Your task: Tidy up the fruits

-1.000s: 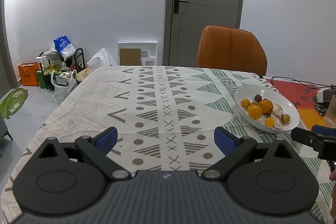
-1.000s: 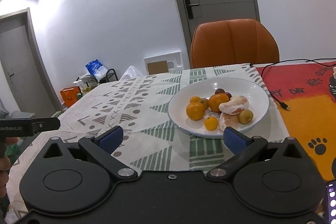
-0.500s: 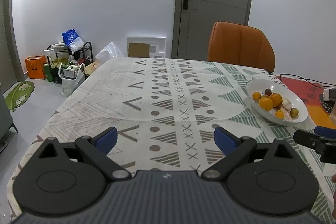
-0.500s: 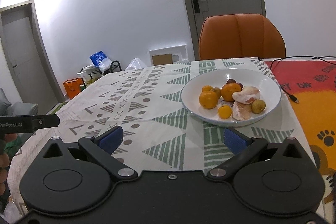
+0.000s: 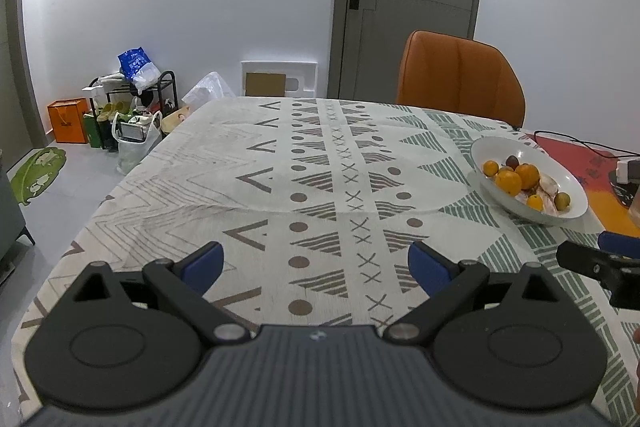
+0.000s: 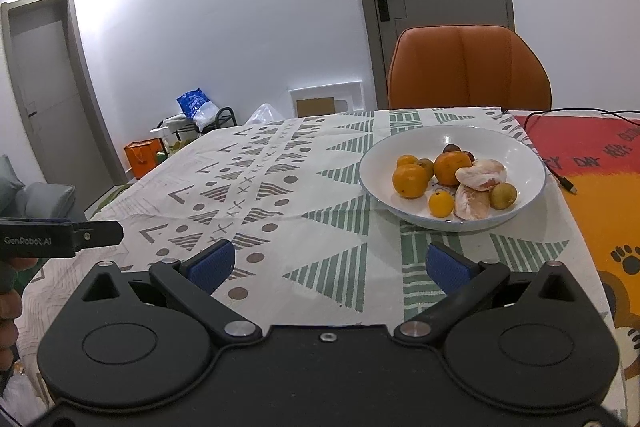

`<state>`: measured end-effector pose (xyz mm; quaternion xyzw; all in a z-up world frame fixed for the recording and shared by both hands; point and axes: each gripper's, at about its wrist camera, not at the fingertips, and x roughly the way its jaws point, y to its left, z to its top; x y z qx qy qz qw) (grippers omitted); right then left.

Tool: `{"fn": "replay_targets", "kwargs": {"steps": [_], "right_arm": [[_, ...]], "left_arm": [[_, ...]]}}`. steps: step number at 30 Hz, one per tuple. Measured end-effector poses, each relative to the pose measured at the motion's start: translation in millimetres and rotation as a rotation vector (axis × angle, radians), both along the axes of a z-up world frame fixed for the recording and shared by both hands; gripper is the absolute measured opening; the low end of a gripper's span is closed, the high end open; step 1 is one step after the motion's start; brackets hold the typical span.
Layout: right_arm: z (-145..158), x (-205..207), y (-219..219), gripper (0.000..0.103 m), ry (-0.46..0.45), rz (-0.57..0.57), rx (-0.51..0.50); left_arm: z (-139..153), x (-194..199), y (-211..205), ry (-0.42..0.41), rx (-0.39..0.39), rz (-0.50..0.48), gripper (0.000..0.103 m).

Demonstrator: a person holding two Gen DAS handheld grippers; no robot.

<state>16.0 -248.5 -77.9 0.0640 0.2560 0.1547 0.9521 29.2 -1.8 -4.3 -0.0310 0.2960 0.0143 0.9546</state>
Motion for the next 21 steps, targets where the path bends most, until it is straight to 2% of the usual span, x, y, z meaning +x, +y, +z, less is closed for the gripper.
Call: {"fn": "replay_targets", "kwargs": {"steps": [21], "right_arm": [[-4.0, -0.6, 3.7, 0.103, 0.009, 0.009, -0.006]], "left_arm": [[-2.1, 0.3, -3.7, 0.009, 0.002, -0.006, 0.098]]}}
